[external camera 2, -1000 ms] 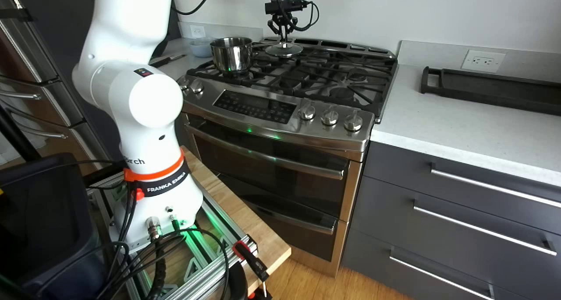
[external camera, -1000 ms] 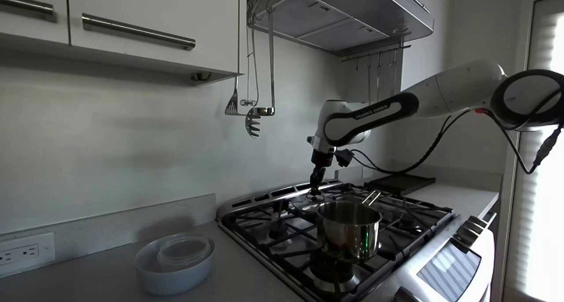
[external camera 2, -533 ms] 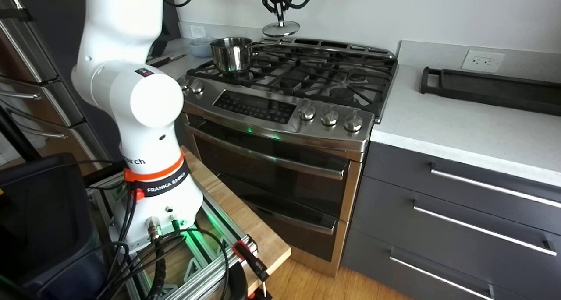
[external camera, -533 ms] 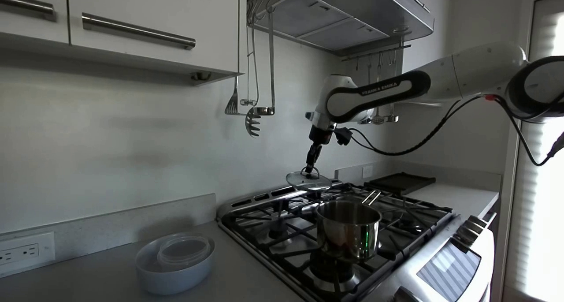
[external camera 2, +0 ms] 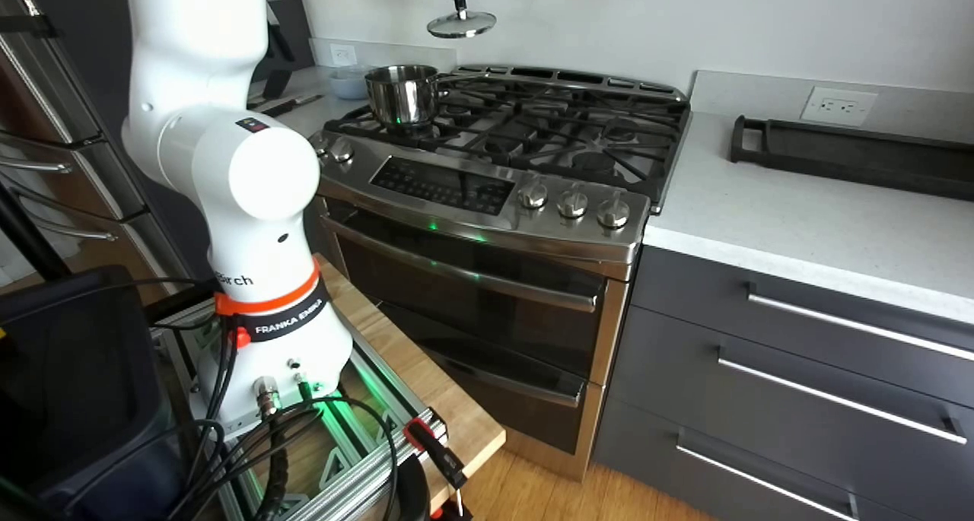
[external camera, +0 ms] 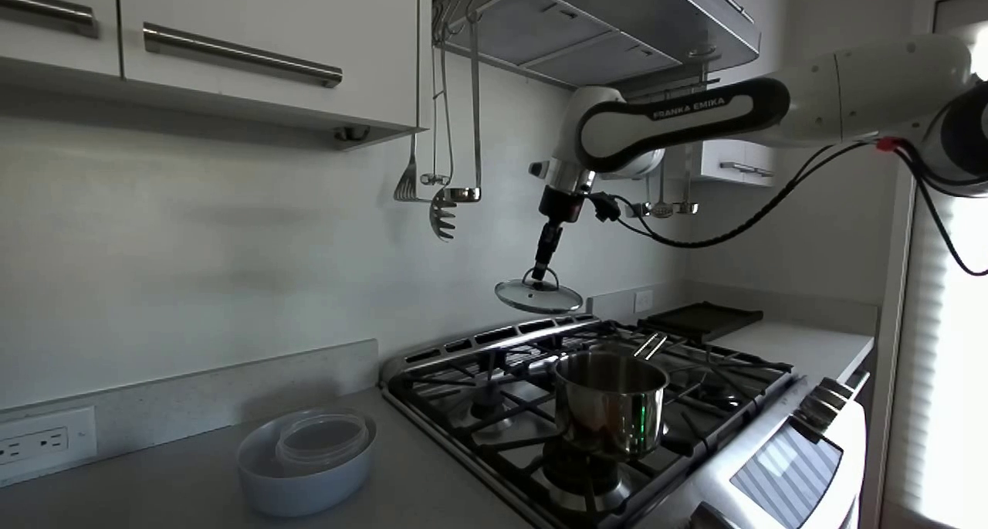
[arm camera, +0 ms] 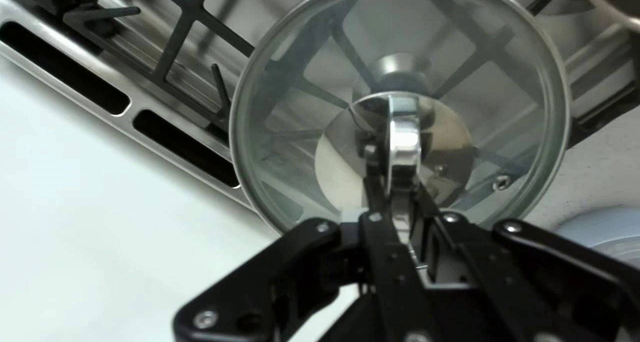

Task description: Move the silver pot to the left

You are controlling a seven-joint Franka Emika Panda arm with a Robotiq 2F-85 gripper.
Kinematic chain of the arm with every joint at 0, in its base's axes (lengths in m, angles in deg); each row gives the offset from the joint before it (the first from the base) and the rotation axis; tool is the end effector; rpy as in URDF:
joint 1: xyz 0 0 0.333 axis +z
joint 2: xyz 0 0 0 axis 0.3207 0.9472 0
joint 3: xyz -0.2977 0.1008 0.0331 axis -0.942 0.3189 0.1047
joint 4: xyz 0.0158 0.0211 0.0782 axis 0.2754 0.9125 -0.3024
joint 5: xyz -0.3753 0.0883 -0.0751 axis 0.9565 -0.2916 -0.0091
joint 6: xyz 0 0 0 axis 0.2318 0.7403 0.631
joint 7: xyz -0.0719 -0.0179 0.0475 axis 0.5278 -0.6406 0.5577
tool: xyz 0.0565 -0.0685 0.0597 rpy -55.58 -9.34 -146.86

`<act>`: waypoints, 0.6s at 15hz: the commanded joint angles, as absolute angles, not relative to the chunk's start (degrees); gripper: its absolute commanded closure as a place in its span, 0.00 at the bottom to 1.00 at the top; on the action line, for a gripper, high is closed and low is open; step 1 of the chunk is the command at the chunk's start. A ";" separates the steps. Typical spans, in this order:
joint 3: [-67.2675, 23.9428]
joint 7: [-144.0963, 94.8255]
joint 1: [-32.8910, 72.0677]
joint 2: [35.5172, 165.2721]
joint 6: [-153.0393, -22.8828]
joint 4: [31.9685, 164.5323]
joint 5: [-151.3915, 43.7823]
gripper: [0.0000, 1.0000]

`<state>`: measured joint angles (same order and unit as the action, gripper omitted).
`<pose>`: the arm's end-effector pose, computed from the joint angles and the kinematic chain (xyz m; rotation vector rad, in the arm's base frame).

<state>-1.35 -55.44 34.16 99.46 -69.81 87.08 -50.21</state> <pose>0.5871 0.3262 0.5871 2.6805 1.5024 0.5515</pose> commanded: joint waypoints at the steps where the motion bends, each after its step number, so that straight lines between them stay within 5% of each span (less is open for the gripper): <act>1: 0.46 -58.40 33.91 94.38 -66.07 90.80 -53.44 0.96; 9: 1.08 -60.99 34.11 86.28 -58.28 99.51 -57.76 0.96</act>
